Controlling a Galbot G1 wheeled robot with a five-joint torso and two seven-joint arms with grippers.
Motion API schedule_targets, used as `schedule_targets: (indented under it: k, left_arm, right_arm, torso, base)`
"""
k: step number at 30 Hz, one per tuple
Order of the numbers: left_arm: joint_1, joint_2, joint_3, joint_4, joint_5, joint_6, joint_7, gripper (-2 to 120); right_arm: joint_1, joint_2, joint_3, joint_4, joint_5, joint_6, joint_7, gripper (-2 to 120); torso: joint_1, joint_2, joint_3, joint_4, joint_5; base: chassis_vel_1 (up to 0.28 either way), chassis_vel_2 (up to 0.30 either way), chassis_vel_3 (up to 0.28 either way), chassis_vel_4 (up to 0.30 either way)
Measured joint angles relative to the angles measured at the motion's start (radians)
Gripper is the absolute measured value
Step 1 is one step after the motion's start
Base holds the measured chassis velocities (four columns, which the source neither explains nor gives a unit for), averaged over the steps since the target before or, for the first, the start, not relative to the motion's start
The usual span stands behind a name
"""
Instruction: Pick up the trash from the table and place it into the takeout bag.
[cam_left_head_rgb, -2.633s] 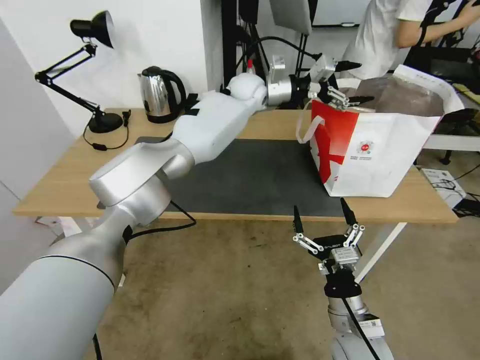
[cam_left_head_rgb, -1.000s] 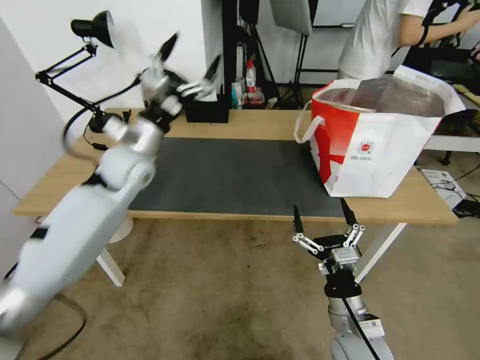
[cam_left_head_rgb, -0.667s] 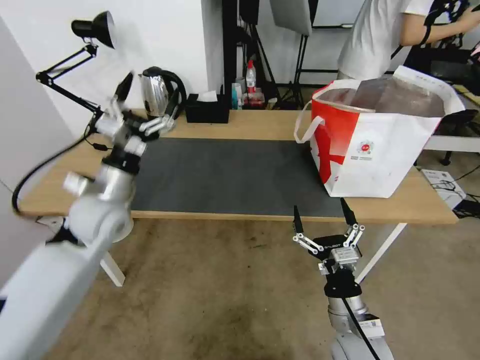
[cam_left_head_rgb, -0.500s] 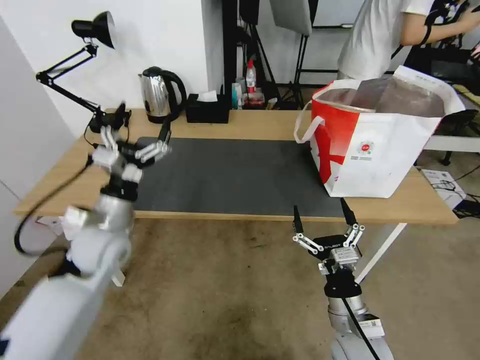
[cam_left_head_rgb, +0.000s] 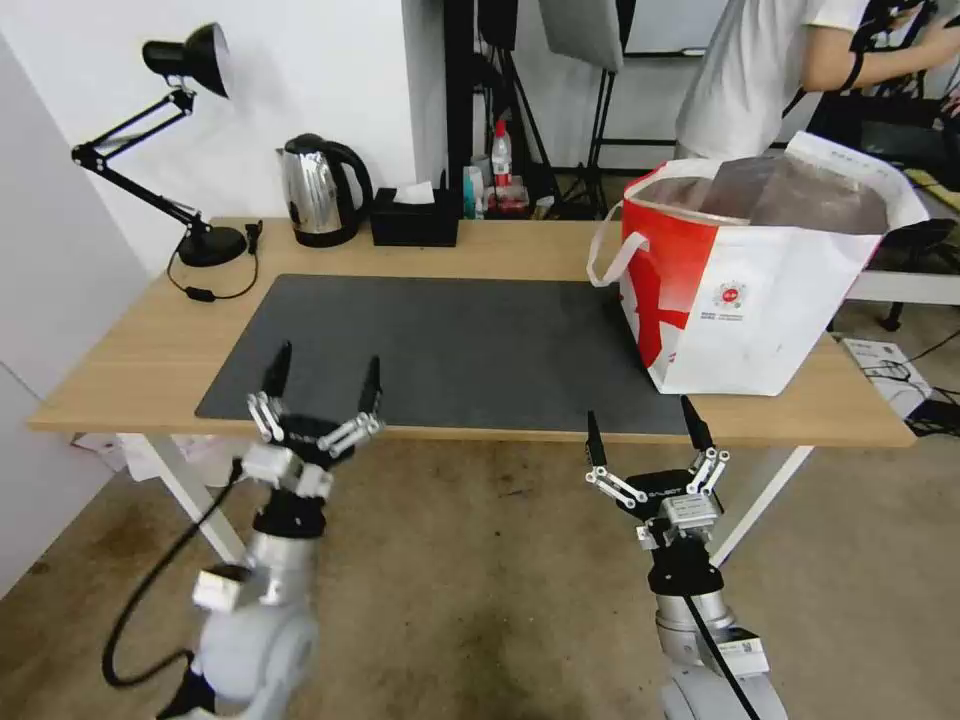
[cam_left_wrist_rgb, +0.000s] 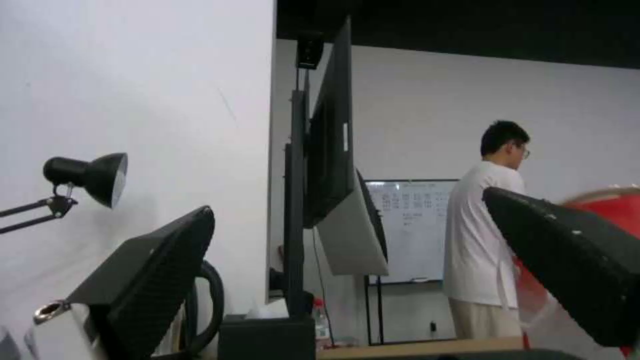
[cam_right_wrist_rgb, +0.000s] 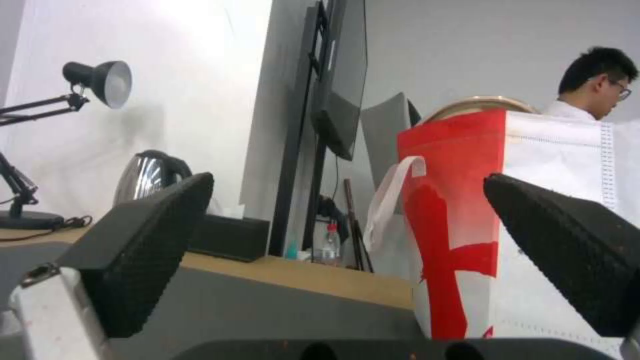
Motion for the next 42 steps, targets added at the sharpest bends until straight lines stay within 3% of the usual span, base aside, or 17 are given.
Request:
schedule_targets:
  k: [3, 9, 12, 42]
  left_arm:
    - [0.031, -0.034, 0.012, 0.011, 0.06, -0.053, 0.001, 100]
    - [0.051, -0.067, 0.024, 0.011, 0.096, -0.086, -0.003, 100]
    - [0.058, -0.079, 0.022, 0.01, 0.147, -0.093, -0.036, 100]
    - [0.063, -0.082, 0.04, 0.055, 0.156, -0.114, -0.052, 100]
  right_arm:
    - [0.0, 0.0, 0.0, 0.0, 0.0, 0.0, 0.0, 100]
    - [0.0, 0.0, 0.0, 0.0, 0.0, 0.0, 0.0, 100]
    - [0.0, 0.0, 0.0, 0.0, 0.0, 0.0, 0.0, 100]
    - [0.0, 0.0, 0.0, 0.0, 0.0, 0.0, 0.0, 100]
  torso:
    - [0.0, 0.0, 0.0, 0.0, -0.0001]
    - [0.0, 0.0, 0.0, 0.0001, -0.0002]
    - [0.0, 0.0, 0.0, 0.0, -0.0002]
    - [0.0, 0.0, 0.0, 0.0001, -0.0002]
  base:
    - [0.0, 0.0, 0.0, 0.0]
    - [0.0, 0.0, 0.0, 0.0]
    - [0.0, 0.0, 0.0, 0.0]
    - [0.0, 0.0, 0.0, 0.0]
